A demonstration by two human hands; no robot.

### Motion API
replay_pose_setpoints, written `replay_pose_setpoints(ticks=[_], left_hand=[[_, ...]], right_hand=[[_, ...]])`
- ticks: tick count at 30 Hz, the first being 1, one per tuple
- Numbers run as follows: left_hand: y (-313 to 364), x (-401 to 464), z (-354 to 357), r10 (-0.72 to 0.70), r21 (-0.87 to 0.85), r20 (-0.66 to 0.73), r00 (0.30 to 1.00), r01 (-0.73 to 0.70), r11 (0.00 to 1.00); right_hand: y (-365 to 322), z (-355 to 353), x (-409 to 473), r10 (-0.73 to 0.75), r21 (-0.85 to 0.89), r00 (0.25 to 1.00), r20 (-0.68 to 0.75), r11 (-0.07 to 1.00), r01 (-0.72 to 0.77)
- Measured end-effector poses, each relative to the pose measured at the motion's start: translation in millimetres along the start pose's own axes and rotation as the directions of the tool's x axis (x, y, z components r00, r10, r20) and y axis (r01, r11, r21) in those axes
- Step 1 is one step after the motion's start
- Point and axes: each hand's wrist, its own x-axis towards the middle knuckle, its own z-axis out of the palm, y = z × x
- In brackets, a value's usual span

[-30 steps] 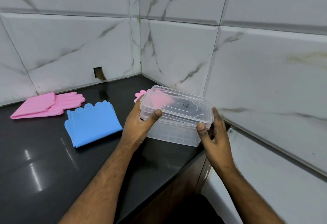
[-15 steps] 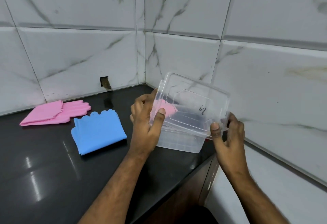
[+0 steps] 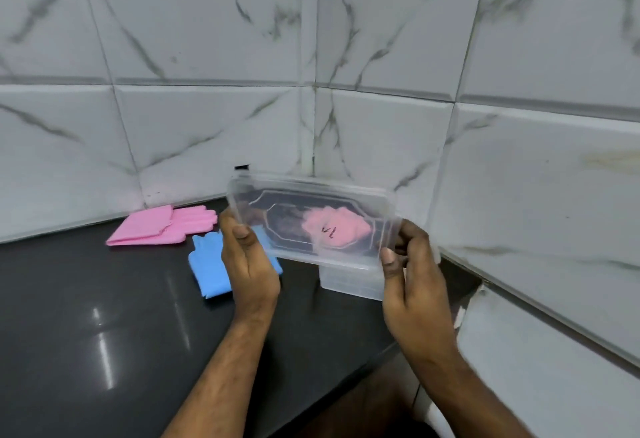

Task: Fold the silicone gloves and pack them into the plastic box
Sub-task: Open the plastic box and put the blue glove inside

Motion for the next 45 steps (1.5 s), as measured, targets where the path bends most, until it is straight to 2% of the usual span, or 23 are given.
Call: replay_pose_setpoints(ticks=[2,5,9,10,12,14,16,18,20,25,30,32,34,37,39,41,45], left_hand=[[-3,6,-27,0.042,0.103,-0.046,0.998,-0.037,0.994],[-6,14,-76,-0.008,0.26,-0.14,0.99,0.045,0.964],[-1,19,-142,0.054,0.268,-0.172,0.984,-0.006,0.963],[0,20,-156,0.021,0.258,-0.172,0.985,0.024,0.966],[2,21,-178,-0.148,0.208,-0.197,0.969,0.189,0.96],[6,21,-196,-0.373,0.115,-0.246,0.895,0.409,0.905],[7,23,-211,-0.511,0.029,-0.258,0.82,0.535,0.844],[8,24,-225,-0.558,-0.018,-0.28,0.781,0.577,0.816],[9,24,-233,-0.568,0.034,-0.295,0.768,0.603,0.797],[12,14,-236,-0.516,0.246,-0.256,0.817,0.572,0.783],[12,11,-234,-0.491,0.369,-0.181,0.852,0.521,0.77],[19,9,-231,-0.428,0.47,-0.119,0.896,0.431,0.77],[27,6,-228,-0.301,0.63,-0.026,0.953,0.249,0.736],[32,0,-219,-0.117,0.815,0.132,0.984,-0.041,0.578],[33,-2,-207,-0.077,0.85,0.185,0.98,-0.121,0.512],[31,-3,-196,-0.065,0.867,0.242,0.968,-0.185,0.463],[22,-4,-180,-0.048,0.858,0.436,0.898,-0.399,0.324]], right_hand=[[-10,13,-3,-0.082,-0.01,0.994,0.069,0.996,0.083],[-25,39,-18,-0.211,-0.021,0.96,0.186,0.976,0.219],[-38,72,-41,-0.306,-0.061,0.862,0.405,0.931,0.36],[-41,80,-45,-0.331,-0.064,0.83,0.45,0.915,0.399],[-48,93,-53,-0.383,-0.067,0.764,0.52,0.873,0.483],[-57,107,-59,-0.413,-0.063,0.698,0.585,0.835,0.547],[-62,119,-63,-0.435,-0.073,0.65,0.624,0.795,0.602],[-69,131,-66,-0.449,-0.065,0.605,0.658,0.767,0.638],[-75,142,-67,-0.466,-0.047,0.56,0.685,0.739,0.672],[-84,165,-67,-0.498,-0.009,0.497,0.71,0.7,0.714],[-84,189,-60,-0.54,0.015,0.412,0.734,0.62,0.785],[-84,199,-57,-0.545,0.028,0.404,0.734,0.619,0.785],[-84,206,-53,-0.559,0.059,0.404,0.725,0.634,0.771],[-76,208,-46,-0.568,0.065,0.445,0.693,0.663,0.745],[-65,204,-37,-0.559,0.025,0.517,0.649,0.694,0.719],[-52,196,-25,-0.525,-0.012,0.624,0.579,0.76,0.65],[-23,182,4,-0.344,-0.143,0.817,0.462,0.881,0.452]])
